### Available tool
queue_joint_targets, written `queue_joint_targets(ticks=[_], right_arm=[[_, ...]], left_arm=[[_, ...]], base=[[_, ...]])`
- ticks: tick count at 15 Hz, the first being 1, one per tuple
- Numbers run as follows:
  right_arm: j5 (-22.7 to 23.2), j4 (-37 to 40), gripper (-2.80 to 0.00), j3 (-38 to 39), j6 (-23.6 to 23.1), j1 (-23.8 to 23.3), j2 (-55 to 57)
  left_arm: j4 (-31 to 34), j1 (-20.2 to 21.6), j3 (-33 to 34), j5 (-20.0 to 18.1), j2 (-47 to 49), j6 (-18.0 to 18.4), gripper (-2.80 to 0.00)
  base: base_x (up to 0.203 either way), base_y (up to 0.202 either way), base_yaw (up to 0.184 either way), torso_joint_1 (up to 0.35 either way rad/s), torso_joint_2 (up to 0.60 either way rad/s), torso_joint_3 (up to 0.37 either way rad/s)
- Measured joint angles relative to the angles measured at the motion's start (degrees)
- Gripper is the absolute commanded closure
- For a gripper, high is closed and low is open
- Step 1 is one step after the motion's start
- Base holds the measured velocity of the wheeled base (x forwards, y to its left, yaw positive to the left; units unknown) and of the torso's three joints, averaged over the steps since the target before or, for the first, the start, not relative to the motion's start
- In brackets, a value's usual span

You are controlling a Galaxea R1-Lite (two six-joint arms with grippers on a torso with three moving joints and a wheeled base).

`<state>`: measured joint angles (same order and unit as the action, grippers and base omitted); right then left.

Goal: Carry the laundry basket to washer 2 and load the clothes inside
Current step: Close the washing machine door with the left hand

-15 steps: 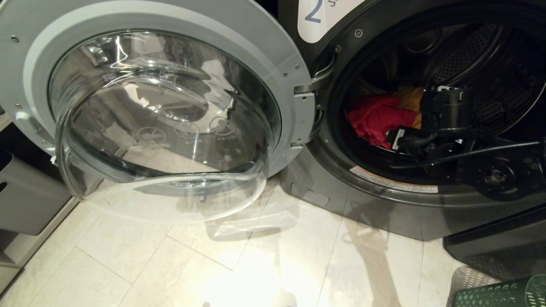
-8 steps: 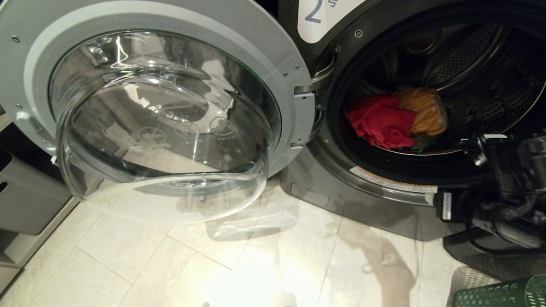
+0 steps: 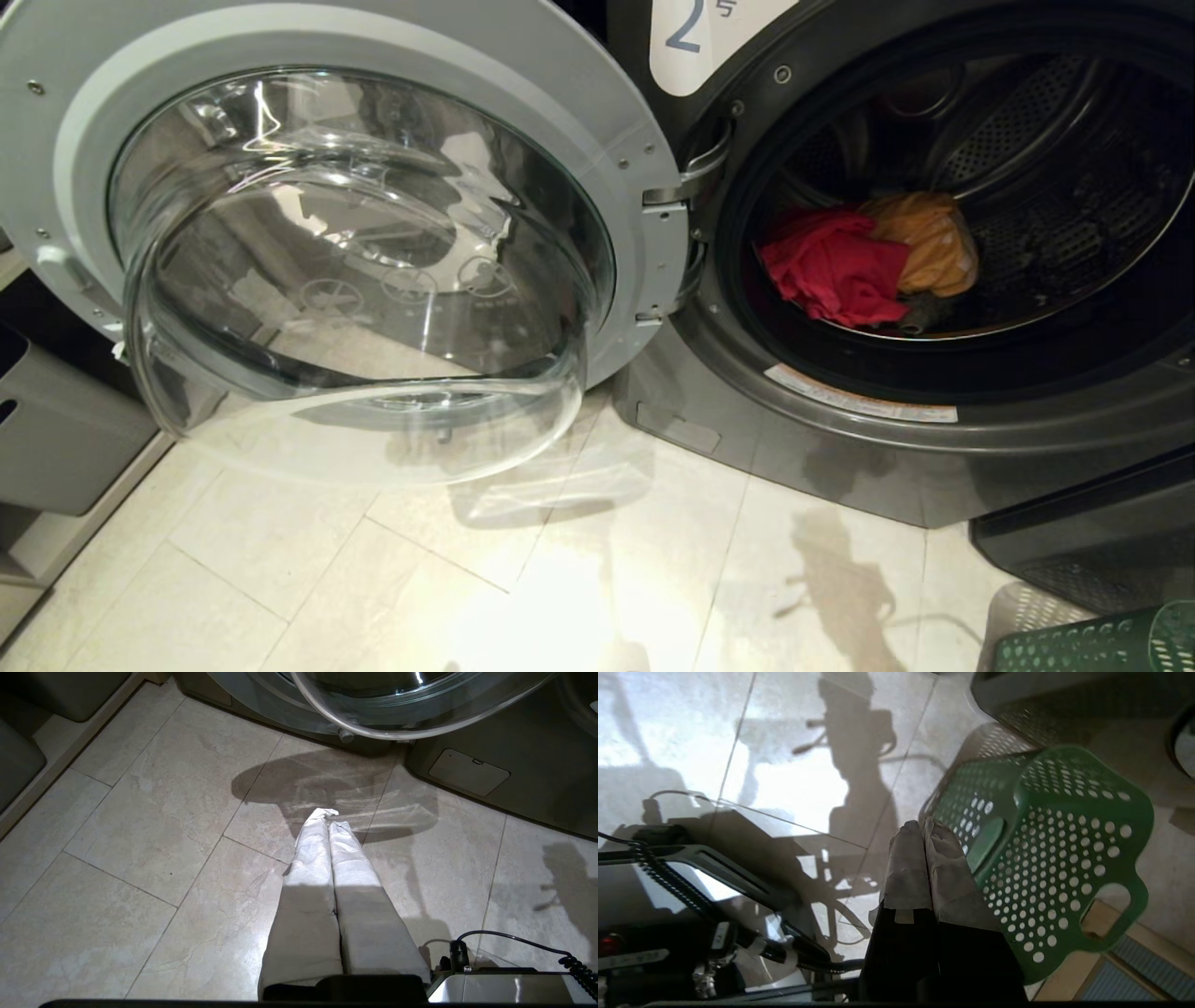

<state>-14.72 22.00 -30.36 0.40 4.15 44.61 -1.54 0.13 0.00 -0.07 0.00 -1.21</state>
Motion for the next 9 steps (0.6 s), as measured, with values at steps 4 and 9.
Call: queue_joint_targets(ticks=[4,9], right_arm=[[7.6,1.1,0.0,10.6,-7.1,-9.9,-16.5],[10.1,-9.0,0.0,21.4,-10.1,-10.4,-27.2]], left_arm=[[0.0,0.0,0.0,0.0,0.0,0.0,0.0],[0.0,0.0,0.0,0.0,0.0,0.0,0.0]], base=[[0.0,0.0,0.0,0.0,0.0,0.0],[0.0,0.0,0.0,0.0,0.0,0.0]])
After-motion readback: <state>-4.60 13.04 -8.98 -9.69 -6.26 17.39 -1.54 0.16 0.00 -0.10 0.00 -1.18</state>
